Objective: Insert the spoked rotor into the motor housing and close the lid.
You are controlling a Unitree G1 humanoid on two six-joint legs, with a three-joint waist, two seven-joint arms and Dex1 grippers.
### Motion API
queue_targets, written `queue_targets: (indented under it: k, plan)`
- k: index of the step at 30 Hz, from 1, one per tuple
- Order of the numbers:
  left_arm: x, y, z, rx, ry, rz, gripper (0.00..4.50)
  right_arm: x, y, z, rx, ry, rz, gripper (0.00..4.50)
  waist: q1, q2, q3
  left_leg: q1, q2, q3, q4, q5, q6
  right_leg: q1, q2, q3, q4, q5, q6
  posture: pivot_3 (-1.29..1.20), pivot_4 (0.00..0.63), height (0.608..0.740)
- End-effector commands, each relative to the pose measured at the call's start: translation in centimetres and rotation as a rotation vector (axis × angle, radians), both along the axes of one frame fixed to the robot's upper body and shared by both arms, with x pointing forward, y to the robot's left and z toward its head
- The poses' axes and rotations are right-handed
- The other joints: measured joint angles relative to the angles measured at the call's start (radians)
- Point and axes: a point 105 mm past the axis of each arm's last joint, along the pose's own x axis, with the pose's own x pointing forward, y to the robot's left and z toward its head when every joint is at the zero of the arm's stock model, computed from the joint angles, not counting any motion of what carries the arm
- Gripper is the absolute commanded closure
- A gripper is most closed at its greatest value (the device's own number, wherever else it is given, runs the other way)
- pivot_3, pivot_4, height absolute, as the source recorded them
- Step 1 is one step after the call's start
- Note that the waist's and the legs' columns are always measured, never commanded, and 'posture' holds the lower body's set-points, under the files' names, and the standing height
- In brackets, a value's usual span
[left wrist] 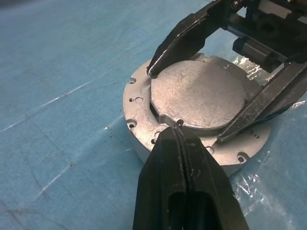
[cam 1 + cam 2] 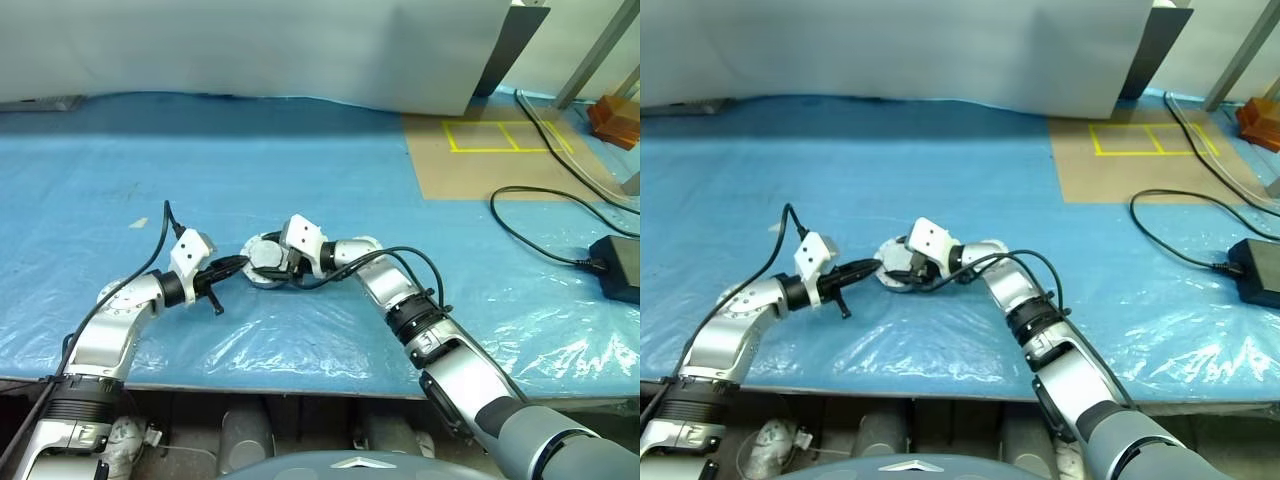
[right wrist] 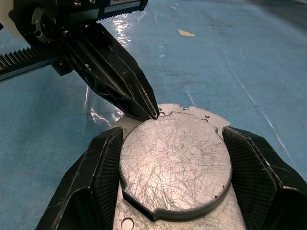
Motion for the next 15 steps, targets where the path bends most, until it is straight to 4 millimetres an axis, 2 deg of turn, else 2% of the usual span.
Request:
queue_targets:
  k: [1, 4, 10, 12, 15]
  plan:
    - [-0.9, -0.6, -2.7, 0.044, 0.086, -0.034, 4.5, -0.4, -0.6, -1.6, -0.022, 0.079, -0.01, 0.82, 0.001, 0.002, -0.001, 0.001, 0.0, 0.0, -0.001, 0.0, 0.0, 0.001, 0.0, 0.0, -0.001, 0.0, 0.0, 0.0, 0.15, 0.74]
    - [-0.8, -1.0, -2.5, 0.036, 0.083, -0.044, 4.5, -0.2, -0.4, -0.6, 0.011, 0.124, -0.034, 0.02, 0.001, 0.002, -0.001, 0.002, -0.001, 0.001, -0.003, 0.0, 0.0, 0.001, -0.001, 0.0, -0.002, 0.0, 0.0, 0.0, 0.15, 0.74]
    - [-0.6, -1.2, -2.5, 0.029, 0.083, -0.043, 4.5, 1.2, -1.0, 4.0, 0.154, 0.074, -0.061, 0.02, 0.01, 0.003, -0.001, 0.002, -0.001, 0.001, -0.004, 0.0, 0.0, 0.001, -0.001, 0.0, -0.002, 0.0, 0.0, 0.0, 0.15, 0.74]
    - [-0.5, -1.3, -2.5, 0.027, 0.082, -0.043, 4.5, 1.5, -1.4, 4.8, 0.165, 0.054, -0.071, 0.02, 0.015, 0.003, -0.001, 0.001, -0.001, 0.001, -0.004, 0.0, 0.0, 0.0, -0.001, 0.0, -0.002, 0.0, 0.0, 0.0, 0.15, 0.74]
    - [-0.5, -1.5, -2.5, 0.025, 0.081, -0.047, 4.5, 2.6, -3.2, 5.4, 0.166, 0.084, -0.115, 0.02, 0.021, 0.003, -0.001, 0.001, -0.001, 0.002, -0.005, 0.0, 0.0, 0.0, -0.001, 0.0, -0.002, 0.0, 0.0, 0.0, 0.15, 0.74]
